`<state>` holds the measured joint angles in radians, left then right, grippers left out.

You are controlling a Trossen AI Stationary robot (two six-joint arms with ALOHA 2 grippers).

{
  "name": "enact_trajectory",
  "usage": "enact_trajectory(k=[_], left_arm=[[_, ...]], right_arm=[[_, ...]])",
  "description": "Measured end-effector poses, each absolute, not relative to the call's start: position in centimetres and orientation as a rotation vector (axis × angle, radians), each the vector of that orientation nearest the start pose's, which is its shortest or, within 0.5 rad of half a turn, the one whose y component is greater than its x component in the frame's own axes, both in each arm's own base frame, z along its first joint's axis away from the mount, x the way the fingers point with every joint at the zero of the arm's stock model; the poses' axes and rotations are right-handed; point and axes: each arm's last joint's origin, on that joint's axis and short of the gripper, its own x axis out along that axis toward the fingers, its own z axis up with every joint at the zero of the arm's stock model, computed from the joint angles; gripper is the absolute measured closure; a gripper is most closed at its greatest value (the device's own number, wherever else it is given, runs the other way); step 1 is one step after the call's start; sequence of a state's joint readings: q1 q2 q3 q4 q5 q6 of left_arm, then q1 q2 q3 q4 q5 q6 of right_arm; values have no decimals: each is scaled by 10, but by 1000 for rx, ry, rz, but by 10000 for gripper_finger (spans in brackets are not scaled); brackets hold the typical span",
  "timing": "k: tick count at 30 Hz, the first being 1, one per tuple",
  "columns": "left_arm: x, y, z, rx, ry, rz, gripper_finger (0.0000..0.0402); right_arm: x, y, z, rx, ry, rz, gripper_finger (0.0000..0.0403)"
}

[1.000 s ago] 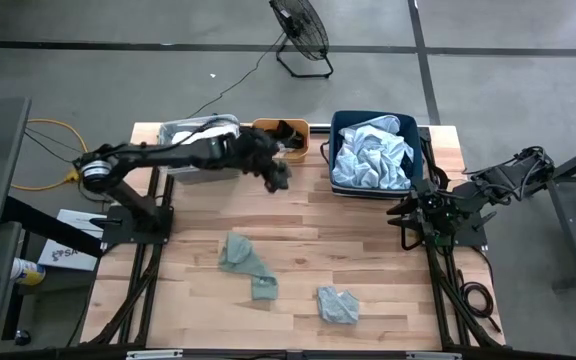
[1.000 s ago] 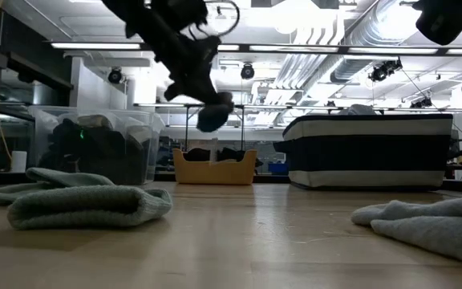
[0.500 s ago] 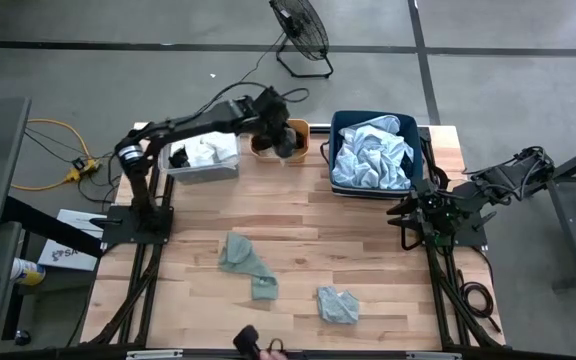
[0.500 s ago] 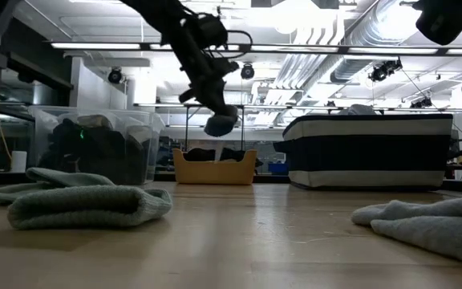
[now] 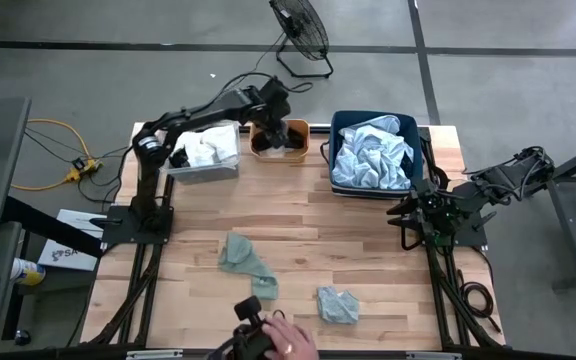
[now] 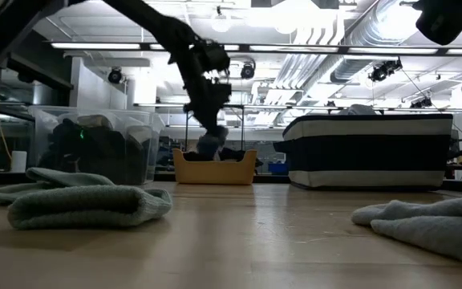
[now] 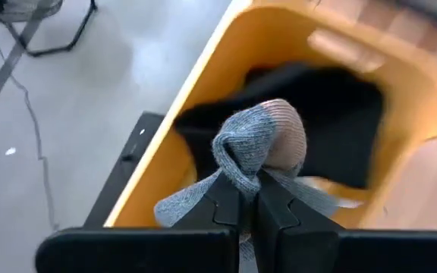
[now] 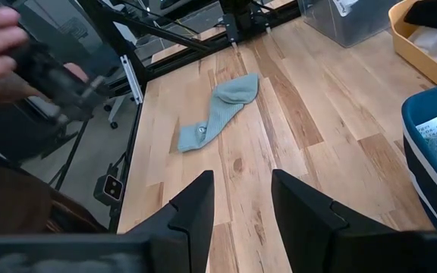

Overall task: Pick & Place Cloths
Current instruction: Put the gray sock into the yellow bin, then put the dark gray sock into the yellow bin

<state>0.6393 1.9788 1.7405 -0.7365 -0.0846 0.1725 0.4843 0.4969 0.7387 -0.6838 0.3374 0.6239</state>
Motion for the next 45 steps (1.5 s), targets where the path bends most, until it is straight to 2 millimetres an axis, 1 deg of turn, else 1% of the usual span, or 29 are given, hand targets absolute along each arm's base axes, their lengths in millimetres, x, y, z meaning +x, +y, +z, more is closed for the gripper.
enact_trajectory(k=[5,9,12,15,18,26,28,32,37,39,42,45], left_arm=[[345,271,237,-106,1109,547,399],[349,274,220,-122,1148,514,399],[351,275,211,-140,1158,480,399],[352,275,209,-137,1160,462,399],[352,275,210,-132,1155,462,393],[351,272,215,-83,1174,426,343],[350,269,219,-67,1176,415,328],[352,264,227,-4,1164,379,281],[354,258,241,32,1119,388,199],[355,255,245,46,1107,385,172],[355,249,253,72,1104,404,144],[355,240,264,97,1096,417,135]], right_arm=[[91,37,306,437,434,13,279],[91,37,306,438,433,13,279],[91,37,306,438,433,13,279],[91,37,306,437,433,13,279],[91,37,306,438,433,13,279],[91,37,306,437,433,13,279],[91,37,306,437,434,13,279],[91,37,306,437,434,13,279],[91,37,306,438,433,13,279],[91,37,306,437,433,13,279],[91,37,306,438,433,13,279],[91,37,306,437,434,13,279]])
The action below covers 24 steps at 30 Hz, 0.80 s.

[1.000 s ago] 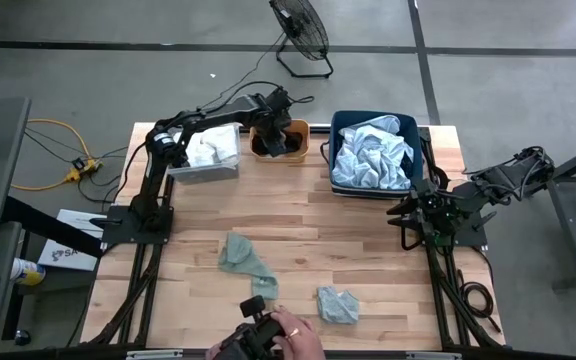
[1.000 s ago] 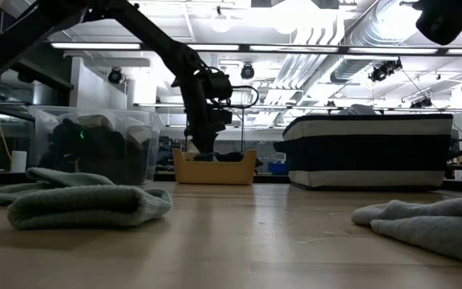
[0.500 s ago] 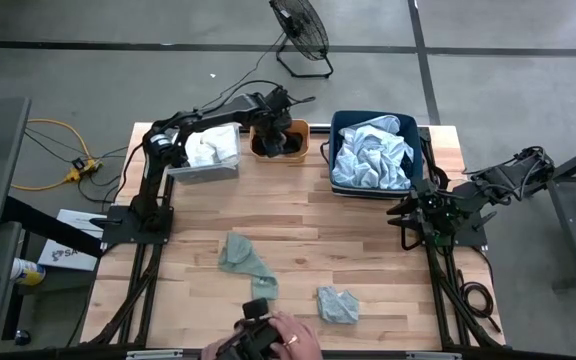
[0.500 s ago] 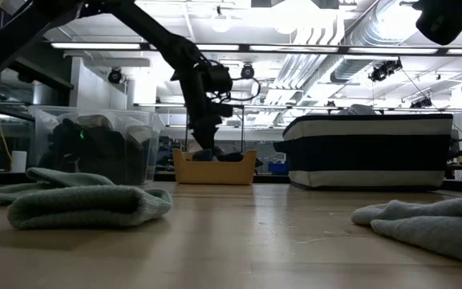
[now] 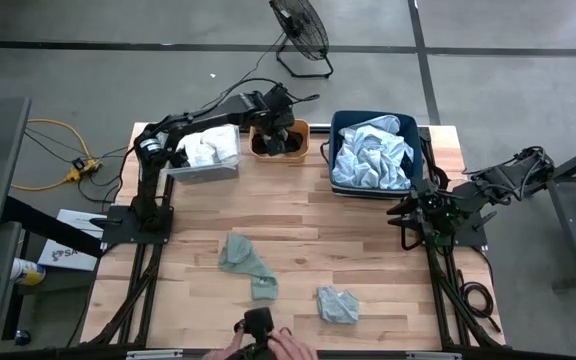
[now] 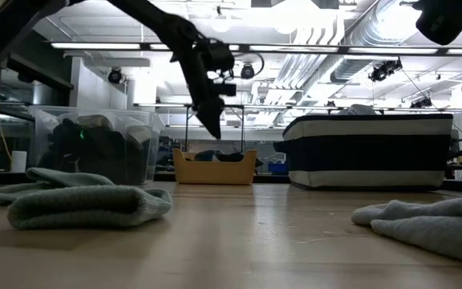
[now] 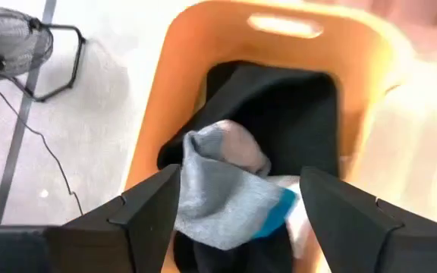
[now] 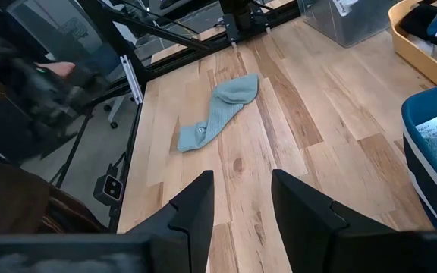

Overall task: Pick & Place Cloths
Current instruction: Put the dark gray sock into the yellow bin

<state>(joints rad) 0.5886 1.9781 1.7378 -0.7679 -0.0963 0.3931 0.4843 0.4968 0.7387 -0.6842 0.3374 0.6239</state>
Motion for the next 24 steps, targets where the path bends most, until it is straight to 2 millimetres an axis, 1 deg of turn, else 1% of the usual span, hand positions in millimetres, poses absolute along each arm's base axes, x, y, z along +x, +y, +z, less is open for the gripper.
enact_trajectory(k=[4,7,11,17,24], left_arm=[[351,217,284,112,1100,374,134],[346,191,295,114,1158,308,133],[340,155,303,82,1259,236,133],[334,109,308,32,1385,144,133],[331,66,307,-111,1481,7,133]], right_arm=[[91,37,306,437,434,13,279],[91,37,306,438,433,13,279],[91,37,306,437,433,13,279],[91,37,306,438,433,13,279],[91,37,306,438,433,13,279]])
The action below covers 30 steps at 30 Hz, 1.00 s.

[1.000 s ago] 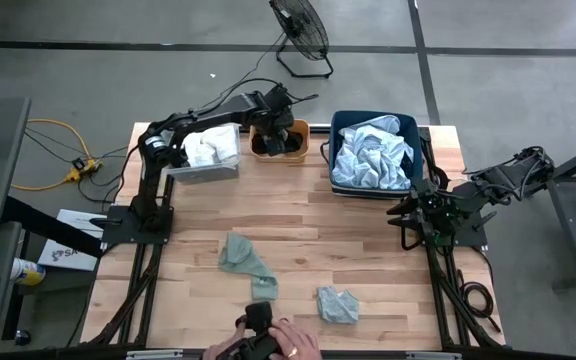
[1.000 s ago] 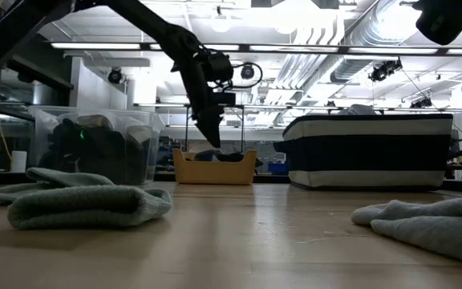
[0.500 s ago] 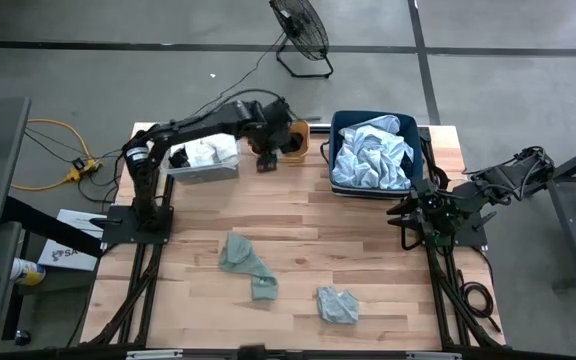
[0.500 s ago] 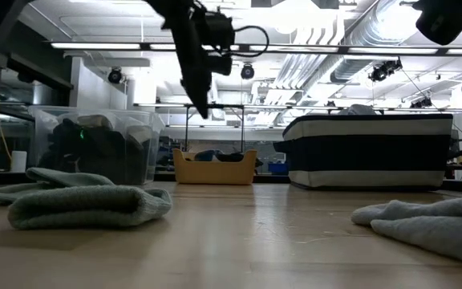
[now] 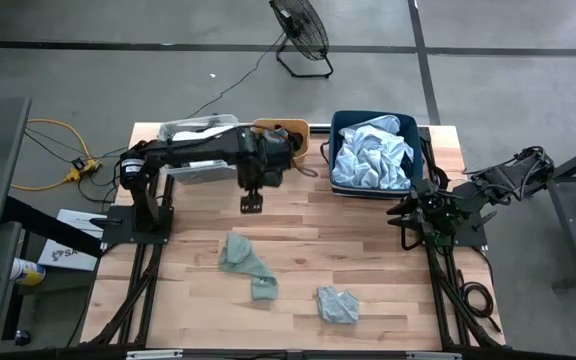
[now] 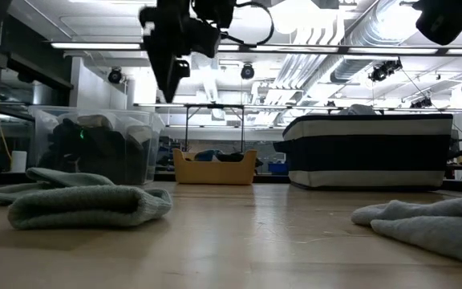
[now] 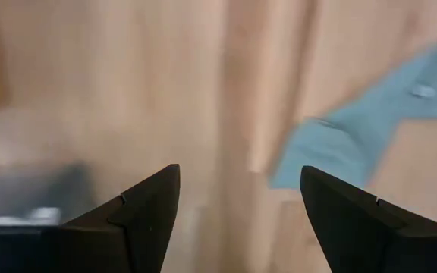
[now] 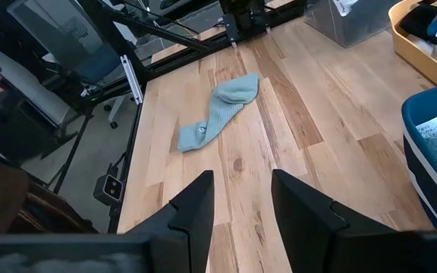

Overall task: Pick & Place Cloths
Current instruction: Put the dark gray sock into the yellow bin

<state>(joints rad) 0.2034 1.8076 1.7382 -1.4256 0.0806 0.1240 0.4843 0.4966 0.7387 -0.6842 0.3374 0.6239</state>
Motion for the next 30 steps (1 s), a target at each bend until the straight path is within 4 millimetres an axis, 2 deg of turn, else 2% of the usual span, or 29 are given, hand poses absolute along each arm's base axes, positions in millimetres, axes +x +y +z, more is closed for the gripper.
enact_trajectory(k=[4,7,17,23,30], left_arm=[[332,45,306,-177,1508,-53,133],[332,32,298,-193,1543,-40,133],[329,-21,263,-446,1624,263,133],[326,-48,238,-453,1602,376,132],[326,-70,217,-433,1503,404,132]], right_arm=[[91,37,306,437,433,13,279],[91,37,306,438,433,13,279],[91,37,306,438,433,13,279],[91,37,306,438,433,13,279],[91,37,306,438,433,13,279]])
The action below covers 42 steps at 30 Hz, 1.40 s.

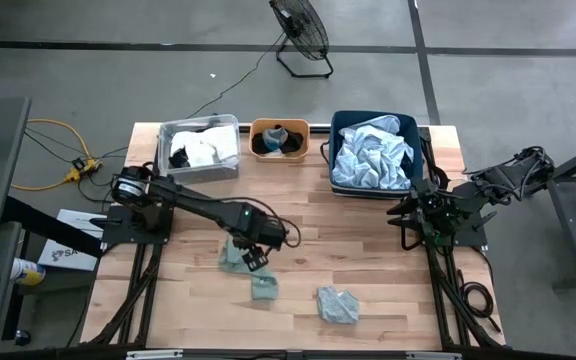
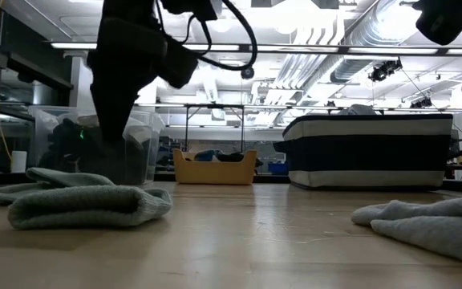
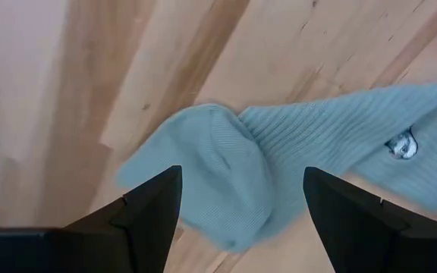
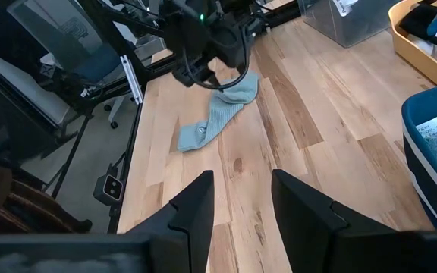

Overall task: Pick & Place Cloths
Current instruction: Put the dark gray sock into the yellow bin

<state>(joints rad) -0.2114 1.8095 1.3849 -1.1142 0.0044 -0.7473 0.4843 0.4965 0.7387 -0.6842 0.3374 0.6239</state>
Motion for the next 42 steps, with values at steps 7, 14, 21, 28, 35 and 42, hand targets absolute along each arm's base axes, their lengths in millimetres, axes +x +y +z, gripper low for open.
enact_trajectory(k=[7,14,21,28,35,42], left_arm=[[323,-85,193,-495,1443,395,132],[317,-92,179,-560,1416,465,132],[311,-93,160,-609,1390,531,132],[306,-93,151,-602,1381,526,138],[299,-90,140,-579,1395,541,219],[295,-88,135,-543,1405,543,363]], right_arm=[[91,37,306,438,433,13,279],[91,37,306,437,433,13,279],[91,37,306,438,433,13,279],[91,37,306,437,433,13,279],[91,37,306,437,434,13,279],[91,37,306,437,434,13,279]])
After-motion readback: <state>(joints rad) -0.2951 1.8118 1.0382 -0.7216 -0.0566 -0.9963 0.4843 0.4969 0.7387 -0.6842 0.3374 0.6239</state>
